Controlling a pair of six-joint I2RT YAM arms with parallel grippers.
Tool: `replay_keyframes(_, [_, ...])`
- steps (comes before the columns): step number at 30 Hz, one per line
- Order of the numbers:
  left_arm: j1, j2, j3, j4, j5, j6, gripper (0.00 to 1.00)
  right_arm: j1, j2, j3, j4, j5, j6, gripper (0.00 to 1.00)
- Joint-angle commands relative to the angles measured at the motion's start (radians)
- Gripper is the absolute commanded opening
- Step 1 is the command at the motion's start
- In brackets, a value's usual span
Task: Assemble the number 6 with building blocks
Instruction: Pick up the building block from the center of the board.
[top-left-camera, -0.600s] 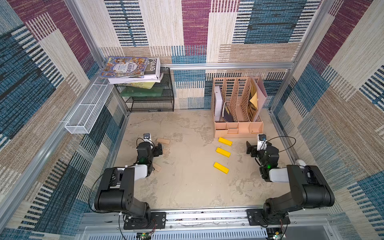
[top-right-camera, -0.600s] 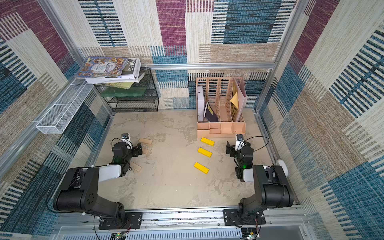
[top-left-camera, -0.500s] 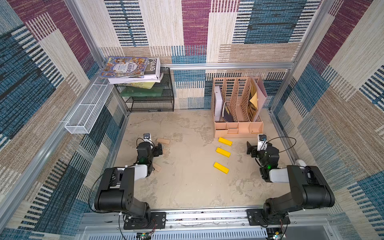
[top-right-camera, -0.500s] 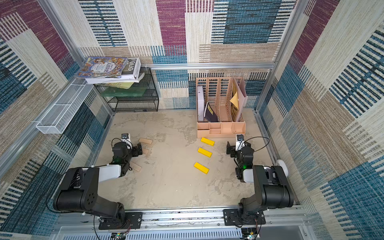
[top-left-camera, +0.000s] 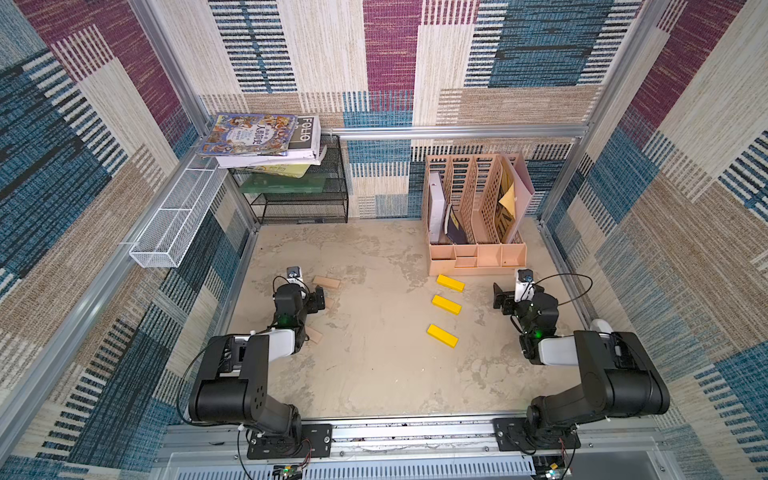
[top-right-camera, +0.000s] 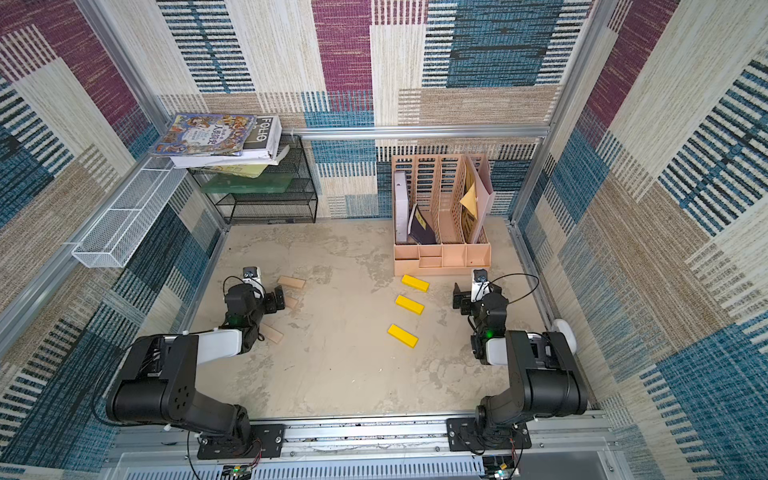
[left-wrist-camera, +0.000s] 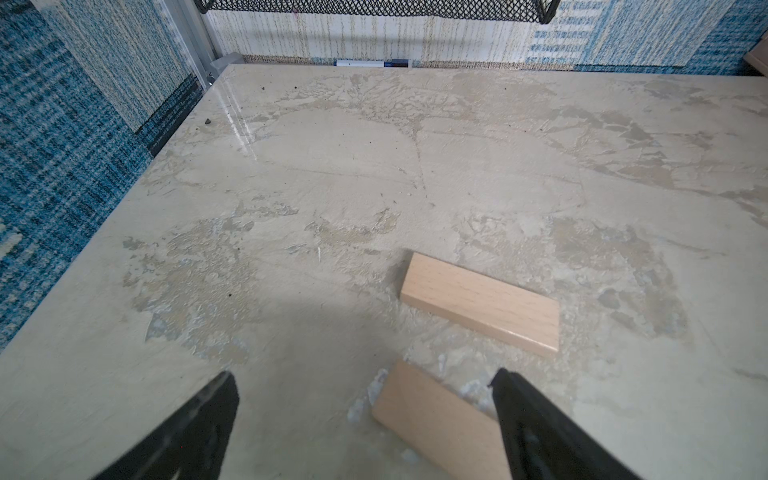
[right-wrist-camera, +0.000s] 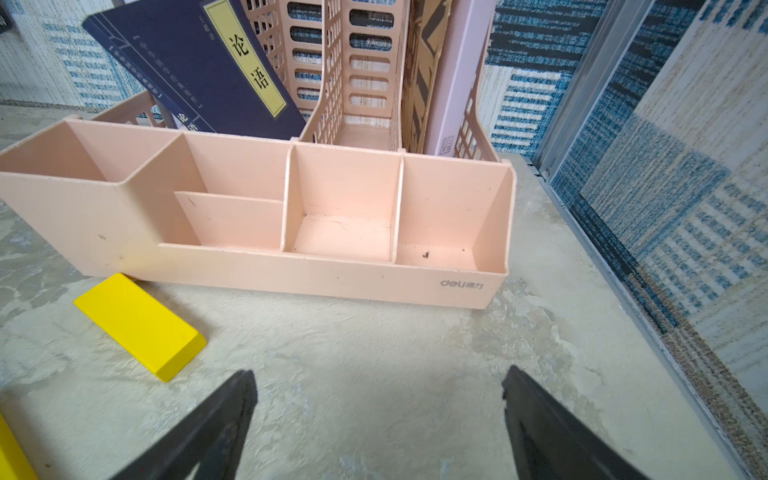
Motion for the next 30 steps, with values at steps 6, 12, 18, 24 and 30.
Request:
replay_keyframes(6, [0.002,-0.003,0.001,0.01,0.001,-0.002,0.99,-0.001,-0.003,-0.001,0.026,-0.003,0.005,0.96])
replay_keyframes(12, [0.002,0.002,0.008,0.002,0.003,-0.003,0.99,-0.004,-0.003,0.001,0.023,-0.008,0.006,0.96])
replay_keyframes(18, [0.002,-0.009,-0.001,0.009,0.0,-0.001,0.99,0.023,-0.017,0.002,0.017,0.034,-0.008,0.96])
replay_keyframes(24, [-0.048,-0.183,0.175,-0.39,-0.041,-0.009,1.0,0.167,-0.051,0.46,-0.75,0.026,-0.25,0.96])
replay_keyframes(30, [-0.104,-0.221,0.211,-0.492,-0.01,-0.048,0.99,0.207,0.015,0.722,-1.145,-0.211,-0.435,0.86])
